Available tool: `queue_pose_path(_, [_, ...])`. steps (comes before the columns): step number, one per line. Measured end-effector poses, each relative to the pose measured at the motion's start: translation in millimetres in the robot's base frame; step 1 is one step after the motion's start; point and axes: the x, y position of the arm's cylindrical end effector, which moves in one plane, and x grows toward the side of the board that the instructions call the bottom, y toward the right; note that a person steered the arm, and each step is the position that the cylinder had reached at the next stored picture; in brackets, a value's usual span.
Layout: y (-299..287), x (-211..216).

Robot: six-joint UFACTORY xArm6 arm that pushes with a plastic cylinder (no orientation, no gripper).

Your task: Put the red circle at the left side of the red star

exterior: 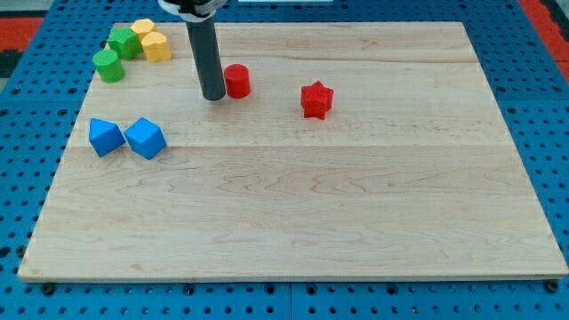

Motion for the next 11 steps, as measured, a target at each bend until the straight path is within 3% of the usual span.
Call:
queue_pose_path(1, [-43, -25])
queue_pose_path(4, [-36, -53])
queue_pose_path(5, [34, -27])
queue_pose_path(7, [45, -12])
queue_pose_path(8, [93, -4])
queue_pose_path(9, [-40, -17])
queue_pose_path(10, [-105, -15])
queue_pose_path(11, [-77, 85])
